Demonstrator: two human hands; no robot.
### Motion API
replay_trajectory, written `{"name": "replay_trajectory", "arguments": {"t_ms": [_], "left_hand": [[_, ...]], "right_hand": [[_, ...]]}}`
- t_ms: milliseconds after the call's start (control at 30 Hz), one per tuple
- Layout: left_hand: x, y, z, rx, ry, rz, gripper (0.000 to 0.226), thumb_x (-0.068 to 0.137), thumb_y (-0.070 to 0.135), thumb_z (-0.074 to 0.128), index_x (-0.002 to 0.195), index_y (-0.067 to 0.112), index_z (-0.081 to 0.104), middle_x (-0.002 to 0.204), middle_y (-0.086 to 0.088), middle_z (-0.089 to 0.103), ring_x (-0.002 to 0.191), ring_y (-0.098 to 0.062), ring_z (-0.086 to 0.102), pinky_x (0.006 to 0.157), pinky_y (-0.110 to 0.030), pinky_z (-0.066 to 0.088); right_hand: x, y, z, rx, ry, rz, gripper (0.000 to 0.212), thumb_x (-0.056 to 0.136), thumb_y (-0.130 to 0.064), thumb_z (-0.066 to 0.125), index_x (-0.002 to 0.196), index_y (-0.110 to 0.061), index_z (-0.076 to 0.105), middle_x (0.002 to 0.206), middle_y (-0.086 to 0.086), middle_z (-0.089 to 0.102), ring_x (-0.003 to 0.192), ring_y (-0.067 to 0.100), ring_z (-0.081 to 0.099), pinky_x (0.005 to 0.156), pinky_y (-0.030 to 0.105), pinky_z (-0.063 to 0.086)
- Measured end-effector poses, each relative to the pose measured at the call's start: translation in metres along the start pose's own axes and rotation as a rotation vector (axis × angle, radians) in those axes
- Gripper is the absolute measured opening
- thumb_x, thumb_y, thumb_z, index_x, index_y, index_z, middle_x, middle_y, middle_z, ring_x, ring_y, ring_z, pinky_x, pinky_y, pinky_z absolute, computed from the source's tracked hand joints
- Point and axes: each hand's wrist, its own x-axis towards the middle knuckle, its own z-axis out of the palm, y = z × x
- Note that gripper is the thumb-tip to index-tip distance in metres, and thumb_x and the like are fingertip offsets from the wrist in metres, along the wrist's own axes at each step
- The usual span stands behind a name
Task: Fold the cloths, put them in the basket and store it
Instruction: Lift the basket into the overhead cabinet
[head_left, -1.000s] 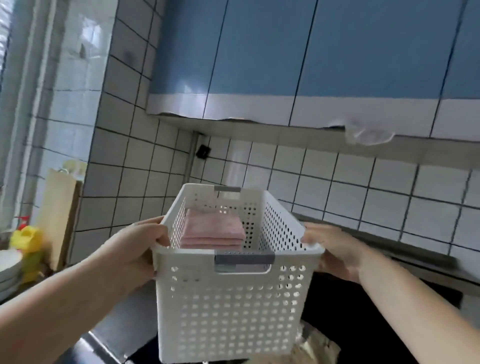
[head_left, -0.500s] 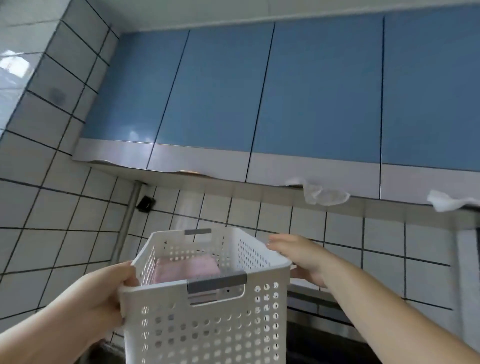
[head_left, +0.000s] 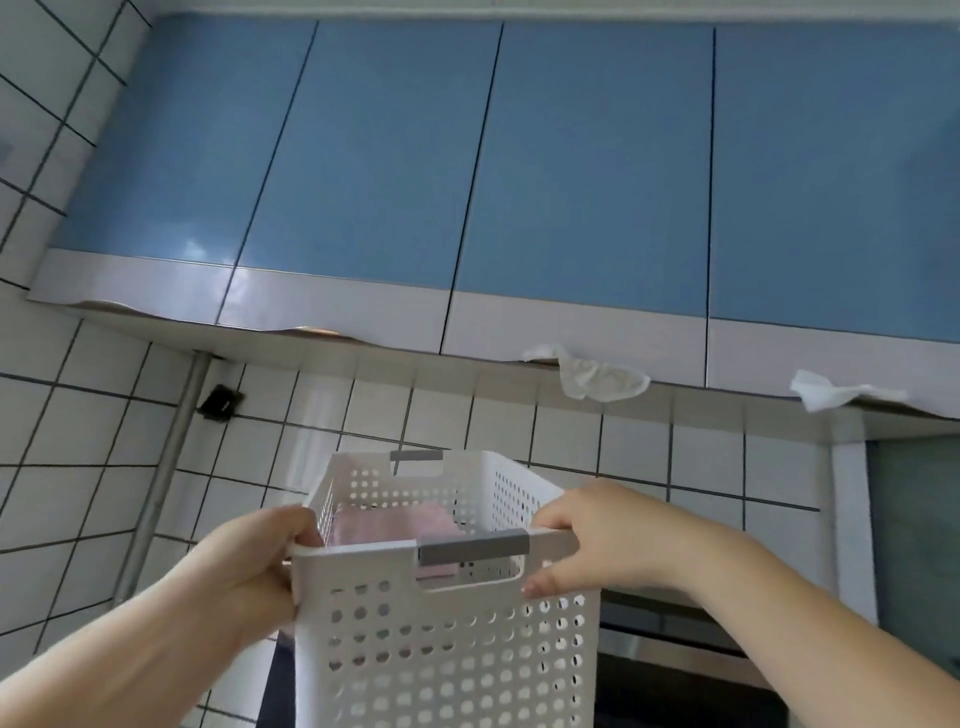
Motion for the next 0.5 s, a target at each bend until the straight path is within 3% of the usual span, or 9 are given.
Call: {"name": "replay_trajectory", "arguments": {"t_ms": [67,167,267,367,433,500], "left_hand": [[-0.003,-0.002,0.02,0.041,-0.002,-0.015,0.021,0.072,-0.012,0.036,0.077,0.008,0.038,0.082,-0.011,0.037,0.063,-0.022,0.037,0.047,-0.041,0.049],[0.001,-0.007,0.036,0.067,0.017,-0.04,0.02,0.071,-0.012,0.036,0.074,0.007,0.038,0.073,-0.012,0.041,0.058,-0.025,0.043,0.044,-0.041,0.049],[0.001,-0.011,0.056,0.123,-0.024,-0.048,0.03,0.062,-0.011,0.041,0.087,0.006,0.042,0.08,-0.014,0.045,0.065,-0.029,0.05,0.049,-0.044,0.05],[0.006,-0.014,0.076,0.153,-0.081,-0.003,0.018,0.076,-0.01,0.044,0.085,0.005,0.047,0.084,-0.015,0.052,0.072,-0.027,0.053,0.057,-0.043,0.051],[0.011,-0.013,0.095,0.277,-0.091,0.125,0.013,0.082,-0.005,0.051,0.087,0.006,0.056,0.102,-0.017,0.058,0.094,-0.028,0.055,0.08,-0.05,0.048],[0.022,-0.001,0.116,0.378,-0.018,0.31,0.042,0.085,0.005,0.06,0.125,0.012,0.053,0.139,-0.017,0.044,0.129,-0.031,0.039,0.11,-0.049,0.026]], "right_hand": [[-0.004,0.007,0.001,-0.031,0.009,0.045,0.043,0.071,-0.057,0.069,0.074,-0.015,0.057,0.069,-0.006,0.051,0.06,0.01,0.045,0.052,0.028,0.029],[-0.009,0.023,0.004,-0.034,0.096,0.084,0.042,0.071,-0.054,0.071,0.069,-0.014,0.057,0.069,-0.002,0.054,0.061,0.012,0.047,0.054,0.03,0.03],[-0.022,0.042,0.001,-0.077,0.165,0.118,0.046,0.069,-0.06,0.069,0.062,-0.019,0.049,0.064,-0.006,0.052,0.06,0.01,0.046,0.054,0.029,0.031],[-0.034,0.062,-0.008,-0.161,0.235,0.127,0.052,0.07,-0.064,0.067,0.06,-0.02,0.041,0.06,-0.005,0.047,0.055,0.01,0.04,0.051,0.029,0.025],[-0.041,0.08,-0.017,-0.165,0.267,0.139,0.05,0.07,-0.064,0.067,0.063,-0.019,0.045,0.062,-0.005,0.051,0.057,0.011,0.043,0.052,0.03,0.027],[-0.048,0.1,-0.027,-0.104,0.288,0.156,0.046,0.068,-0.063,0.068,0.072,-0.018,0.059,0.069,-0.003,0.061,0.063,0.012,0.052,0.056,0.03,0.033]]}}
